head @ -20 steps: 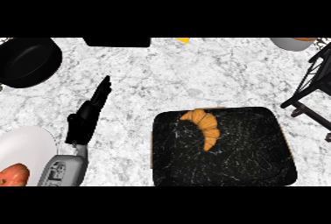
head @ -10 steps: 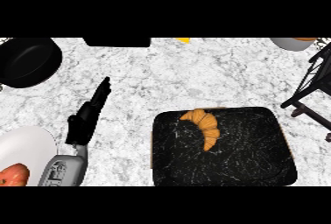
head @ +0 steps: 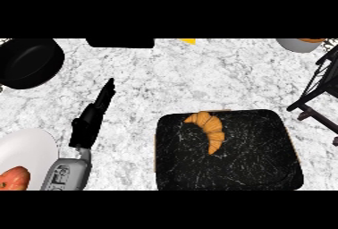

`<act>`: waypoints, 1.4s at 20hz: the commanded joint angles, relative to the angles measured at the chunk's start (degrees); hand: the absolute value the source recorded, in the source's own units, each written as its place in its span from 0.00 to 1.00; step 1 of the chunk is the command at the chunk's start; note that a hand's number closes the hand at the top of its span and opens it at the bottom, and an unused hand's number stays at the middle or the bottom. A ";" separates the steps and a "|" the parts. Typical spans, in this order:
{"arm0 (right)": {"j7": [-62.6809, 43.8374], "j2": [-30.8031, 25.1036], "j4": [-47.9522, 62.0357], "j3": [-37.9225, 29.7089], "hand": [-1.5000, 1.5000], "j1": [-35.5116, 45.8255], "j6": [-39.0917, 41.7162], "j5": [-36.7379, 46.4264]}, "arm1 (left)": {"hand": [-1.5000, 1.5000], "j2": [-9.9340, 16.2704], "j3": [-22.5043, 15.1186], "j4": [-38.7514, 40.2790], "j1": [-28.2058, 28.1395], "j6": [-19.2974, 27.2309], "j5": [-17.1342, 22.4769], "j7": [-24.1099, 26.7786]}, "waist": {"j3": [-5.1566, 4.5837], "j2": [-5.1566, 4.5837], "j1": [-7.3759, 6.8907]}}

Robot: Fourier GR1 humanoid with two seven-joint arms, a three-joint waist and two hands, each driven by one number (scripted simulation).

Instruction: Pick the cupcake from the tray and place it in the tiered shelf

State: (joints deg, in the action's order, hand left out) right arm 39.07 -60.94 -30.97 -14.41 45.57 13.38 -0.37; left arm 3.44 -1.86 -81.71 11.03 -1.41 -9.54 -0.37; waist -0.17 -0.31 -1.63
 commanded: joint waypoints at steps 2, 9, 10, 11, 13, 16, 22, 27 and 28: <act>5.02 -0.62 8.75 -0.54 0.00 1.09 -2.90 3.41 | 0.50 -0.35 -1.11 -5.32 -0.22 0.12 -0.22 -5.10 | 0.33 -0.30 -0.63; 0.40 -1.45 14.28 -3.19 0.00 7.22 8.79 -0.05 | 0.50 0.58 0.58 -3.82 -0.31 -0.89 1.11 -3.18 | 0.29 -0.26 -0.30; -0.17 -3.09 15.59 -3.66 0.00 8.35 10.81 -0.26 | 0.50 -0.01 0.72 -0.60 2.13 -0.76 1.03 -2.29 | 0.31 -0.53 -0.27; -1.55 -2.44 14.70 -3.09 0.00 10.06 11.25 0.16 | 0.50 1.31 2.12 -0.22 3.91 -1.80 1.99 -3.54 | 0.28 -0.41 -0.18; -4.07 -3.67 14.73 -3.17 0.00 11.34 14.51 -0.05 | 0.50 0.42 0.85 -1.56 1.54 -0.52 0.64 -3.02 | 0.25 -0.22 -0.10; -2.55 -5.36 16.50 -3.39 0.00 10.65 18.80 0.07 | 0.50 1.10 0.70 -2.24 -0.74 -0.96 0.39 -0.76 | 0.31 -0.40 -0.55; -11.76 -8.42 21.13 -10.48 0.00 15.46 23.04 -7.28 | 0.50 -0.57 -0.28 -2.91 1.06 -0.22 0.21 -3.74 | 0.34 -0.29 -0.22; -22.99 -12.76 25.06 -14.02 0.00 19.84 19.74 -10.35 | 0.50 -2.22 -1.04 0.38 1.24 0.91 -0.70 -0.31 | 0.35 -0.96 -0.83; -23.98 -16.31 25.86 -14.58 0.00 18.52 21.35 -10.71 | 0.50 -1.18 -0.95 -3.37 0.54 -0.08 0.00 -3.42 | 0.46 -0.65 -0.92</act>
State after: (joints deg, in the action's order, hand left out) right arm 20.26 -72.29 -7.80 -26.62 63.22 33.76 -9.09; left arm 2.74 -2.16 -83.38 11.80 -1.67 -9.40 -2.58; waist 0.16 -0.91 -2.26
